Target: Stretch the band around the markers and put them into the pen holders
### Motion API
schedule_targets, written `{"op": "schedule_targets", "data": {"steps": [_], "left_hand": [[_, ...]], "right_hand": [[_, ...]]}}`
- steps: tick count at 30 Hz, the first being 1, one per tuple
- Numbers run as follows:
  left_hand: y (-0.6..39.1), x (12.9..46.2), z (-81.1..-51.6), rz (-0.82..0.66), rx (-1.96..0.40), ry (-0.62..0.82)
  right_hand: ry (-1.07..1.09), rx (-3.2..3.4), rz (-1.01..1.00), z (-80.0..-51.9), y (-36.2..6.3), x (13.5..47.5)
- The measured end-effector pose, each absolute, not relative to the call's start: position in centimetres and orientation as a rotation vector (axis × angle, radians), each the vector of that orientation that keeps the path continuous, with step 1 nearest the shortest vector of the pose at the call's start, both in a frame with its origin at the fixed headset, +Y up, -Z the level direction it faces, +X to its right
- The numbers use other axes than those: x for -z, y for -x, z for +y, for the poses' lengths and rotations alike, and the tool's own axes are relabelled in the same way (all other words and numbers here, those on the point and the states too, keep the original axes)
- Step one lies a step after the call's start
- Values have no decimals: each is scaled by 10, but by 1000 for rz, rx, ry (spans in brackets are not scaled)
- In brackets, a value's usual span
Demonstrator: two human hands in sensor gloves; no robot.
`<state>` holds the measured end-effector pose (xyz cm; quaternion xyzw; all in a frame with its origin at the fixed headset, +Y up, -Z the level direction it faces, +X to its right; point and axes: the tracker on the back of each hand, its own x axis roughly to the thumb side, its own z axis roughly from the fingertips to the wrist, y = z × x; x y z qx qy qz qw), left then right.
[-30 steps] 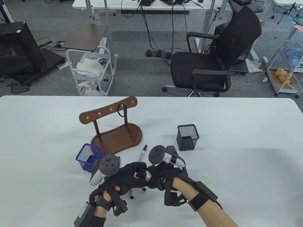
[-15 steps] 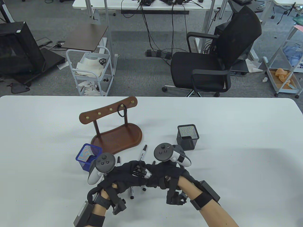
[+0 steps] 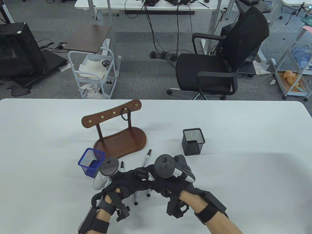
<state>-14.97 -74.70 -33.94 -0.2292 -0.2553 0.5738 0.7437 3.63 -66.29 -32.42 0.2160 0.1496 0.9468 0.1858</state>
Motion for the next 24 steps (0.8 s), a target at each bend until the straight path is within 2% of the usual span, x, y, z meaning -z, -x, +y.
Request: {"op": "schedule_targets", "data": {"steps": [3,5,7,10,12,16,24], "left_hand": [[148,339,-747,-538,-1220,497],[146,339,-749,-553,-1210,514],[141,338,-749,-571,-1212,542],[142,338,-748,-583,-1206,560],[145,338,-747,-593,-1207,587],[149,339,-748,-562,-1216,568],[155,336,-744,-516,-1159,473]], "right_hand": [[-560,-2815,250,-661,-36,320],[-573,-2818,218,-662,-37,321],[-605,-2736,323,-665,-37,323],[-640,-2643,347,-663,-42,327],[-623,-2505,491,-667,-48,333],[-580,-2298,676,-677,-55,345],[-470,-1913,856,-703,-70,365]]}}
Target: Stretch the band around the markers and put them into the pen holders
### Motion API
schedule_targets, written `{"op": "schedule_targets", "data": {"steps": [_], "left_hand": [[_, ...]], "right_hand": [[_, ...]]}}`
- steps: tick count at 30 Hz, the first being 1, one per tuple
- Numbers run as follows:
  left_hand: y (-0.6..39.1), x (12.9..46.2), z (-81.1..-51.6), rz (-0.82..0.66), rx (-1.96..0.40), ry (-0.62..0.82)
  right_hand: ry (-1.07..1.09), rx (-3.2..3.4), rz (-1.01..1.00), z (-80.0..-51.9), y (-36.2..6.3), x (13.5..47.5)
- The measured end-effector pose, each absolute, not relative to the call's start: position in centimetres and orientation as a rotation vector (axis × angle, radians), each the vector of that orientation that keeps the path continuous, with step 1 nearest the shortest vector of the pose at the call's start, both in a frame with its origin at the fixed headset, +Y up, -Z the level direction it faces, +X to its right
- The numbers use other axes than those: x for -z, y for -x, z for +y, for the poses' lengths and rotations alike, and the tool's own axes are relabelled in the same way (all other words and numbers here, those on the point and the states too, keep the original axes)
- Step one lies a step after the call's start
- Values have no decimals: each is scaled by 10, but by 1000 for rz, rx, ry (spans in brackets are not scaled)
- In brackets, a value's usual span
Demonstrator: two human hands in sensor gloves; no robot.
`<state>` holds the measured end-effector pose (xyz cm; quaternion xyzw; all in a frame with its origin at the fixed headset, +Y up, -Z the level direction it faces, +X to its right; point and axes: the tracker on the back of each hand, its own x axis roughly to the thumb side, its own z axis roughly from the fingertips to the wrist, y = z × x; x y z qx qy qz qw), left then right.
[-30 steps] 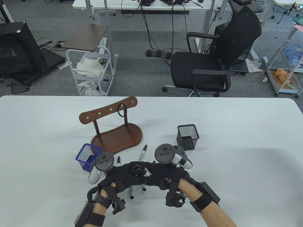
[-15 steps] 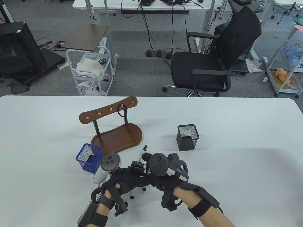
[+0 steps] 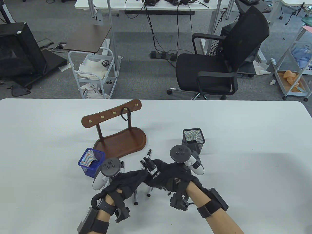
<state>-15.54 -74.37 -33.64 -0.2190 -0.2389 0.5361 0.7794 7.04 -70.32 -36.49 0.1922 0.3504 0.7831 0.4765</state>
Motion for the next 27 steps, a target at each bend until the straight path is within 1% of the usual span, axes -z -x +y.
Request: {"op": "schedule_targets", "data": {"steps": [3,6,7,11,15,21,27], "left_hand": [[160,335,-738,-517,-1152,418],[156,333,-734,-541,-1130,409],[153,331,-733,-546,-1106,405],[146,328,-728,-567,-1012,356],[142,327,-725,-605,-1012,338],[142,327,-725,-639,-1084,322],[141,327,-725,-652,-1129,324]], "right_hand": [[-404,-1737,900,-717,-80,374],[-289,-1605,910,-729,-84,381],[-227,-1579,913,-733,-85,382],[-107,-1532,920,-743,-83,386],[-63,-1538,895,-745,-80,390],[41,-1555,832,-746,-77,390],[121,-1538,769,-746,-73,388]]}}
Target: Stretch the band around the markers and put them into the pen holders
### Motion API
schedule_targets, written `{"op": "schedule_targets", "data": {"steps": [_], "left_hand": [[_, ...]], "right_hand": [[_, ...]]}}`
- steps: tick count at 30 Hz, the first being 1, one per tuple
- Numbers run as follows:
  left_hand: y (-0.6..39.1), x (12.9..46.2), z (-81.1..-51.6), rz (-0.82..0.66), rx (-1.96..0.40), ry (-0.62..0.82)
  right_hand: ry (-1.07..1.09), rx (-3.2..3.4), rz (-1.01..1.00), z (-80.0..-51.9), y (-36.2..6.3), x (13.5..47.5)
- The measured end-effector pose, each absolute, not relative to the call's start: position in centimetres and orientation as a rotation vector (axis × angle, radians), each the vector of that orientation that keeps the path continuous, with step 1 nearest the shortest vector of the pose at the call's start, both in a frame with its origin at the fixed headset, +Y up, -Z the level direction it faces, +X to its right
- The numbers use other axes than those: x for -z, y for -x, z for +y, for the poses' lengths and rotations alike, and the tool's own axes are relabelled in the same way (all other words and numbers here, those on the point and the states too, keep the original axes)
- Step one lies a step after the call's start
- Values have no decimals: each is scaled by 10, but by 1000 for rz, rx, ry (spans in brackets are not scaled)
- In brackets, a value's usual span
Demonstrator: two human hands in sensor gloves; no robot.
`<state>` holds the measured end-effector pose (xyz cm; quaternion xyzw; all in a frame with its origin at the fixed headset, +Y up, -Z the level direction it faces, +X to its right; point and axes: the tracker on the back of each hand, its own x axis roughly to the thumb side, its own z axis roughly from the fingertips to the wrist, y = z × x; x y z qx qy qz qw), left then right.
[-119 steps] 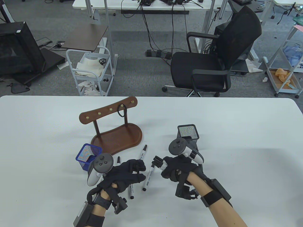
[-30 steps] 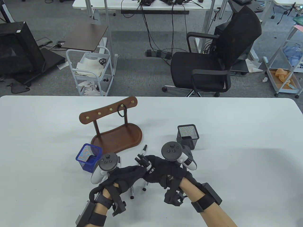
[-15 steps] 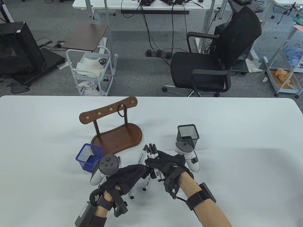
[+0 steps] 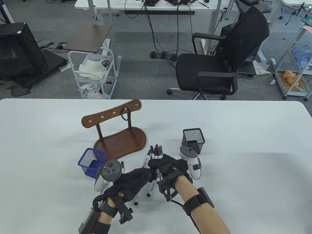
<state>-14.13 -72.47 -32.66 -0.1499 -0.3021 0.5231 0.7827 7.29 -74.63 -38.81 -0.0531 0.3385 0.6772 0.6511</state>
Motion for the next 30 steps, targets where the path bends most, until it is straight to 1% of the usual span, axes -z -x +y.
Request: {"op": "schedule_targets", "data": {"steps": [6,8,11,14,17,23,30], "left_hand": [[140,325,-721,-669,-1096,309],[138,323,-720,-703,-1105,315],[137,323,-718,-701,-1067,300],[142,324,-718,-692,-1123,320],[148,325,-717,-651,-1125,296],[154,329,-723,-596,-1150,317],[158,331,-724,-563,-1193,296]], "right_hand": [[175,-1538,723,-745,-73,388],[197,-1543,708,-745,-74,389],[206,-1529,698,-744,-76,389],[205,-1499,689,-743,-82,390],[132,-1537,683,-742,-84,390],[-11,-1709,623,-733,-83,382],[-65,-1783,570,-730,-83,373]]}}
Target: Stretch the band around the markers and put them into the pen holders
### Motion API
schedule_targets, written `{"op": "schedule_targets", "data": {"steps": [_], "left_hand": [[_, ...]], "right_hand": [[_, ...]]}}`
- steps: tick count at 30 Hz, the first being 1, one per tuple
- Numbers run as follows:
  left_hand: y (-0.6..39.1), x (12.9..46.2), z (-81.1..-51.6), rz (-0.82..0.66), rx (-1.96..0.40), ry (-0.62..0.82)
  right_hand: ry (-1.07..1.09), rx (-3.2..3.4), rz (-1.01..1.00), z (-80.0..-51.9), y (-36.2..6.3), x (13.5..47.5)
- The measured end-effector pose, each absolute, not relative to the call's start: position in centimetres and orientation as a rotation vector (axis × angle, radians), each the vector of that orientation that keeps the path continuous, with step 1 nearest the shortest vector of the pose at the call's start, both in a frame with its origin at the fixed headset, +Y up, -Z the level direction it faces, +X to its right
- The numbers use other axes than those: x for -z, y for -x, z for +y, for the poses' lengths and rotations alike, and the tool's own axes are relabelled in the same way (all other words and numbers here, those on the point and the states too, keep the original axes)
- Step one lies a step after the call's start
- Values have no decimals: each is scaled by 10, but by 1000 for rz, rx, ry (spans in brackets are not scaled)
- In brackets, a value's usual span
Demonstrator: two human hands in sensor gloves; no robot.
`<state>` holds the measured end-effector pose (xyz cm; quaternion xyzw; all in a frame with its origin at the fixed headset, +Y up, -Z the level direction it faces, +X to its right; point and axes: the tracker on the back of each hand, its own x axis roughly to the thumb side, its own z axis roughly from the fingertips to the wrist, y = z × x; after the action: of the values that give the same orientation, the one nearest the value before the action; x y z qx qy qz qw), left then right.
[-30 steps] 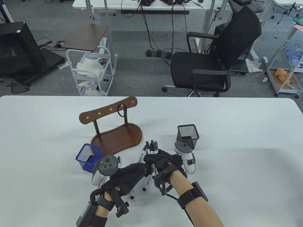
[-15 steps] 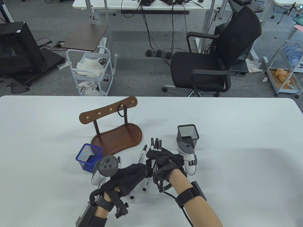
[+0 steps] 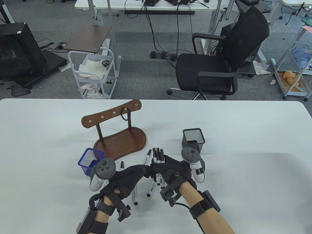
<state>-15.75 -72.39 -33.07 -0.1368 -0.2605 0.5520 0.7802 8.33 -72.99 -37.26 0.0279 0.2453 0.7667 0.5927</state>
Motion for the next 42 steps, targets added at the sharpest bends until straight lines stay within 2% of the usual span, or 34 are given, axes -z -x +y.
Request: {"op": "schedule_targets", "data": {"steps": [9,18,29,42], "left_hand": [[156,328,-720,-551,-1188,238],[160,325,-713,-510,-1148,111],[159,324,-719,-482,-1021,141],[160,326,-725,-461,-1026,186]], "right_hand": [[-93,-1763,550,-728,-87,369],[-115,-1780,531,-723,-90,368],[-107,-1852,477,-714,-113,370],[-72,-1960,273,-676,-164,385]]}}
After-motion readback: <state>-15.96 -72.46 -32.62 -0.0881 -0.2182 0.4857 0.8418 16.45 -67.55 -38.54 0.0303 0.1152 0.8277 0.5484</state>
